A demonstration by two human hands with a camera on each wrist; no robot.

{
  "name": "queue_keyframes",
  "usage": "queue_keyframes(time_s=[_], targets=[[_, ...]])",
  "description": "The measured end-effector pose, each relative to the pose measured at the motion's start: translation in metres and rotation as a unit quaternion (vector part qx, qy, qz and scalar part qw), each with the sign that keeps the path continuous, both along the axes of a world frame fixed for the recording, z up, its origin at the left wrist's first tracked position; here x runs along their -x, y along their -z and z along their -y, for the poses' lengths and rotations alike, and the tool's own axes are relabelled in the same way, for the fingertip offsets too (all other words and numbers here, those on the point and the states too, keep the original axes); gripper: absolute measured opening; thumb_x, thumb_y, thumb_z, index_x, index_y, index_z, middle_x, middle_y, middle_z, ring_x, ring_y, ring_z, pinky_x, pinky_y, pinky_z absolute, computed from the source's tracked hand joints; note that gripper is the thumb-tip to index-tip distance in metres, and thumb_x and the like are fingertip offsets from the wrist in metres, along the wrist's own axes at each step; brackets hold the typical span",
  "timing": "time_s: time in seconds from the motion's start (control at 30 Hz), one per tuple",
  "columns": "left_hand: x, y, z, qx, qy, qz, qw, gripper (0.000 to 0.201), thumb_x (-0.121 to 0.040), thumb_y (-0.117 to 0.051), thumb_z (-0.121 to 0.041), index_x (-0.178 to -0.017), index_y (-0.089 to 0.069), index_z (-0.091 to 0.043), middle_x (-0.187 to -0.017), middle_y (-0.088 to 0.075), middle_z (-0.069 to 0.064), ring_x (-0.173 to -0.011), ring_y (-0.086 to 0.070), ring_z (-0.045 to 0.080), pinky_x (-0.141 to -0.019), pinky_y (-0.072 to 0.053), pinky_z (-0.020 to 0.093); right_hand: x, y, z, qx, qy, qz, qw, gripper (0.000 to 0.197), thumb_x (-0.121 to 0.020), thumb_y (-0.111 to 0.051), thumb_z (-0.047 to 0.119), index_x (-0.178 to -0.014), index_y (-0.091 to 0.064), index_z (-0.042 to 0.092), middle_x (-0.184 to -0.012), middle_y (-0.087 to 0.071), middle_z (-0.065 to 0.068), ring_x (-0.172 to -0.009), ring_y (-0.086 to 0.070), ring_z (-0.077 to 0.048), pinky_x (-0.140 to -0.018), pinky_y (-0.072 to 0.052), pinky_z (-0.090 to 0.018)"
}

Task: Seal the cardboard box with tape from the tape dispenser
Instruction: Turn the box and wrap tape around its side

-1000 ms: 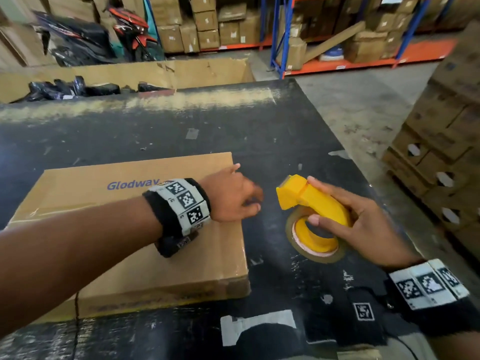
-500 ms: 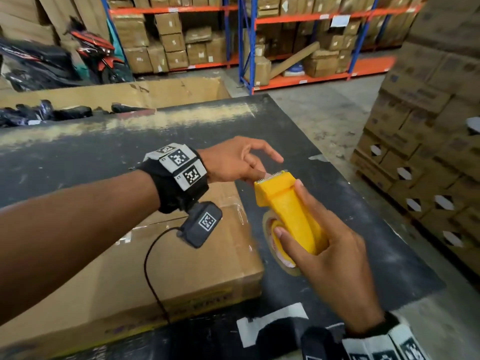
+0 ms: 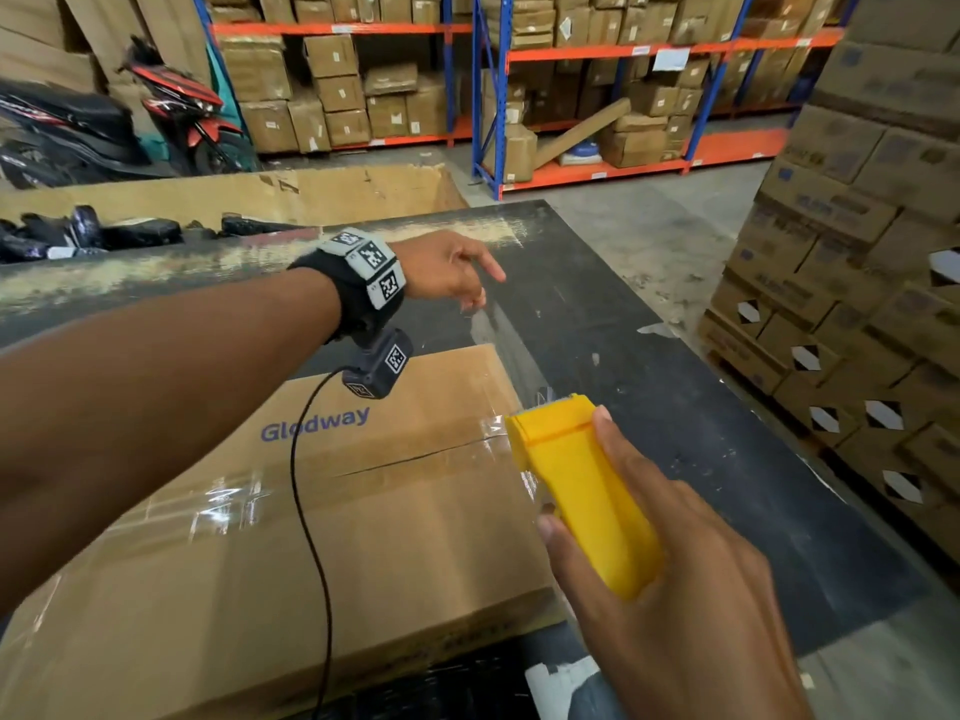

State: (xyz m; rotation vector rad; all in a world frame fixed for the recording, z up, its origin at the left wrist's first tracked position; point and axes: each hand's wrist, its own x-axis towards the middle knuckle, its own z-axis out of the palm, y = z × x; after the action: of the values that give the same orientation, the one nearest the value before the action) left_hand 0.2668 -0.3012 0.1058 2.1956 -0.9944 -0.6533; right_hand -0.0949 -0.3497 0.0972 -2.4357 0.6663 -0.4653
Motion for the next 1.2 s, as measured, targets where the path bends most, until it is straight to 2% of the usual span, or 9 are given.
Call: queue_keyframes(time_s=[0.13, 0.27, 0.37, 0.47, 0.67, 0.83, 1.0, 1.1, 1.2], targets=[[-0.019, 0.029, 0.005, -0.048, 0.009, 0.032, 0.998, 0.041, -0.080, -0.066, -0.020, -0.121, -0.067, -0.021, -0.084, -0.079, 0.010, -0.100, -0.075, 0.025, -0.105, -0.050, 0.043, -0.025, -0.004, -0.001, -0.043, -0.019, -0.080, 0.996, 0.083, -0.074, -0.052, 0.072, -0.144, -0.008, 0.069, -0.096, -0.057, 0.009, -0.081, -0.053, -0.012, -0.072, -0.043, -0.029], [-0.036, 0.054, 0.011, -0.049, -0.013, 0.032, 0.998, 0.039, -0.088, -0.067, -0.007, -0.127, -0.064, -0.014, -0.084, -0.077, 0.014, -0.083, -0.069, 0.019, -0.097, -0.050, 0.037, -0.047, 0.001, 0.002, -0.059, -0.018, -0.108, 0.992, 0.084, -0.079, -0.054, 0.070, -0.147, -0.004, 0.065, -0.096, -0.051, 0.010, -0.081, -0.041, -0.007, -0.075, -0.041, -0.027], [-0.043, 0.066, 0.017, -0.059, -0.014, 0.026, 0.998, 0.040, -0.089, -0.066, -0.006, -0.129, -0.063, -0.011, -0.081, -0.076, 0.009, -0.087, -0.070, 0.021, -0.095, -0.049, 0.035, -0.057, 0.008, 0.004, -0.053, -0.019, -0.130, 0.990, 0.086, -0.081, -0.053, 0.070, -0.148, 0.000, 0.062, -0.092, -0.044, 0.011, -0.084, -0.040, -0.007, -0.083, -0.045, -0.030], [-0.050, 0.073, 0.022, -0.067, -0.015, 0.034, 0.997, 0.041, -0.089, -0.067, -0.009, -0.129, -0.063, -0.013, -0.096, -0.079, 0.016, -0.094, -0.073, 0.024, -0.097, -0.051, 0.036, -0.065, 0.011, 0.007, -0.047, -0.014, -0.148, 0.988, 0.086, -0.082, -0.051, 0.071, -0.149, 0.001, 0.061, -0.092, -0.041, 0.010, -0.085, -0.038, -0.006, -0.086, -0.046, -0.031], [-0.052, 0.085, 0.031, -0.106, 0.021, 0.051, 0.993, 0.040, -0.088, -0.070, -0.009, -0.128, -0.063, -0.013, -0.086, -0.077, 0.006, -0.075, -0.068, 0.009, -0.071, -0.047, 0.022, -0.072, 0.016, 0.008, -0.045, -0.010, -0.169, 0.984, 0.086, -0.081, -0.050, 0.072, -0.149, 0.001, 0.061, -0.096, -0.045, 0.009, -0.085, -0.039, -0.008, -0.084, -0.046, -0.030], [-0.041, 0.082, 0.042, -0.205, 0.072, 0.150, 0.964, 0.047, -0.089, -0.063, -0.009, -0.135, -0.062, -0.018, -0.116, -0.076, 0.007, -0.111, -0.069, 0.022, -0.103, -0.049, 0.035, -0.073, 0.018, 0.008, -0.045, -0.007, -0.175, 0.983, 0.086, -0.082, -0.049, 0.072, -0.150, 0.001, 0.059, -0.101, -0.048, 0.008, -0.088, -0.042, -0.008, -0.085, -0.047, -0.029], [-0.035, 0.070, 0.044, -0.265, 0.075, 0.257, 0.926, 0.061, -0.083, -0.077, -0.026, -0.140, -0.057, -0.019, -0.130, -0.068, 0.006, -0.120, -0.064, 0.029, -0.101, -0.051, 0.039, -0.072, 0.017, 0.004, -0.045, -0.007, -0.170, 0.984, 0.085, -0.083, -0.049, 0.072, -0.151, 0.000, 0.058, -0.104, -0.051, 0.007, -0.088, -0.044, -0.009, -0.087, -0.048, -0.030], [-0.029, 0.060, 0.033, -0.225, 0.075, 0.266, 0.934, 0.040, -0.089, -0.066, -0.022, -0.129, -0.065, -0.019, -0.120, -0.074, 0.003, -0.118, -0.066, 0.027, -0.102, -0.050, 0.038, -0.070, 0.015, 0.003, -0.039, -0.008, -0.146, 0.988, 0.082, -0.083, -0.050, 0.070, -0.152, -0.006, 0.055, -0.101, -0.054, 0.006, -0.094, -0.056, -0.014, -0.087, -0.050, -0.033], [-0.012, 0.062, 0.014, -0.190, 0.117, 0.248, 0.943, 0.045, -0.098, -0.053, -0.025, -0.143, -0.055, -0.020, -0.142, -0.063, 0.006, -0.131, -0.059, 0.027, -0.111, -0.042, 0.036, -0.070, 0.016, 0.001, -0.032, -0.009, -0.133, 0.991, 0.080, -0.084, -0.051, 0.067, -0.152, -0.012, 0.053, -0.096, -0.055, 0.004, -0.099, -0.062, -0.019, -0.083, -0.051, -0.036]])
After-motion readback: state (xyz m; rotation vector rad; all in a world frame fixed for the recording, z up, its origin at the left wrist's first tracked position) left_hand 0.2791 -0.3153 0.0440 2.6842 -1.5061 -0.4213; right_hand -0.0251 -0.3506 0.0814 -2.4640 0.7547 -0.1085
